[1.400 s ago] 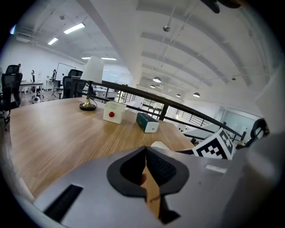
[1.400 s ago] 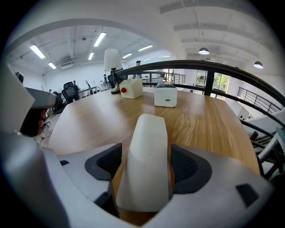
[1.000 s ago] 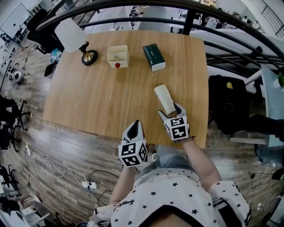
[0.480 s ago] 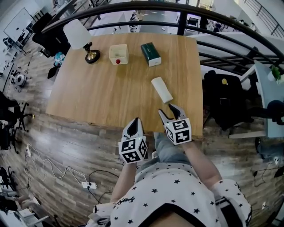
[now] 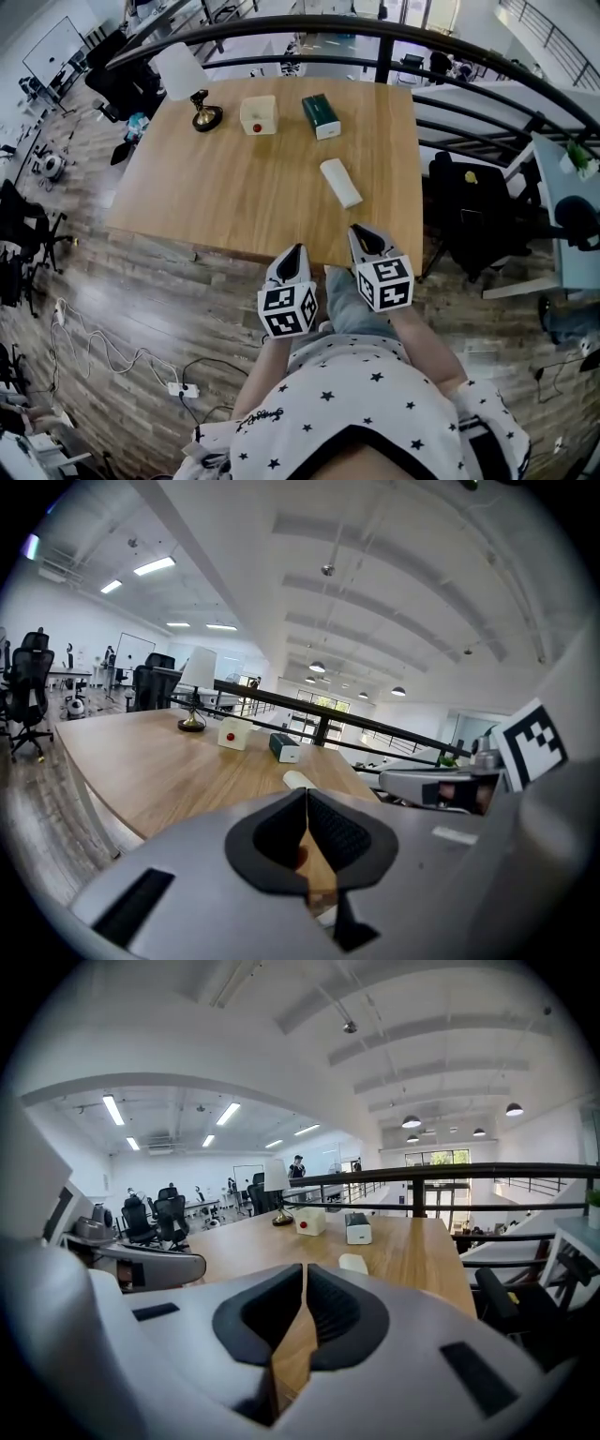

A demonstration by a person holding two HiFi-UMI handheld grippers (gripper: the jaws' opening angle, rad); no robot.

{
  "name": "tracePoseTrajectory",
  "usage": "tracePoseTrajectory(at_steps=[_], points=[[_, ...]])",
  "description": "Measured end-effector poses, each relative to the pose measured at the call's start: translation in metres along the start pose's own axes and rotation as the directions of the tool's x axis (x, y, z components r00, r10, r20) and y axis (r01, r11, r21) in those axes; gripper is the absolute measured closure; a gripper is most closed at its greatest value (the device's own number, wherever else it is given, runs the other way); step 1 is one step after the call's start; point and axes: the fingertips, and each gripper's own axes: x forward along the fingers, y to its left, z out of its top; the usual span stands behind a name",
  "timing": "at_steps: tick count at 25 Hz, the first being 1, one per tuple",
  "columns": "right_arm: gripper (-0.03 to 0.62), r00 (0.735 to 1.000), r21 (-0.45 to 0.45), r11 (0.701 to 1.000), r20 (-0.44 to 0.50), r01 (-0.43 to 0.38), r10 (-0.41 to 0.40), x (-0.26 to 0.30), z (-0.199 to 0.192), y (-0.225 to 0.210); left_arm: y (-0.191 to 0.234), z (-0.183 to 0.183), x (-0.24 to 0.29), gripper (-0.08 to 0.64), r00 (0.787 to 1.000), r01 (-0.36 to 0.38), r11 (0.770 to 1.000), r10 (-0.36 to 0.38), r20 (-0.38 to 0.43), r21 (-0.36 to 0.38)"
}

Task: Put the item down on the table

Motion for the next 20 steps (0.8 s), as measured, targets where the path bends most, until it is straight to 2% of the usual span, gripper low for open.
tracePoseTrajectory(at_steps=[10, 14, 20], points=[[0.595, 0.999, -0.011, 1.000, 0.036, -0.023, 0.024, -0.021, 0.005, 0.015, -0.013, -0.004, -0.012, 0.546, 1.000, 0.024, 0.999, -0.024, 0.012, 0.027], [0.597, 0.999, 0.008, 1.000, 0.028, -0.027, 0.027, -0.022, 0.003, 0.015, -0.012, -0.001, -0.013, 0.546, 1.000, 0.017, 0.999, -0.018, 0.023, 0.027], [0.598, 0.999, -0.012, 1.000, 0.047, -0.022, 0.022, -0.019, 0.008, 0.015, -0.006, 0.000, -0.013, 0.546, 1.000, -0.001, 1.000, 0.000, 0.027, 0.011]])
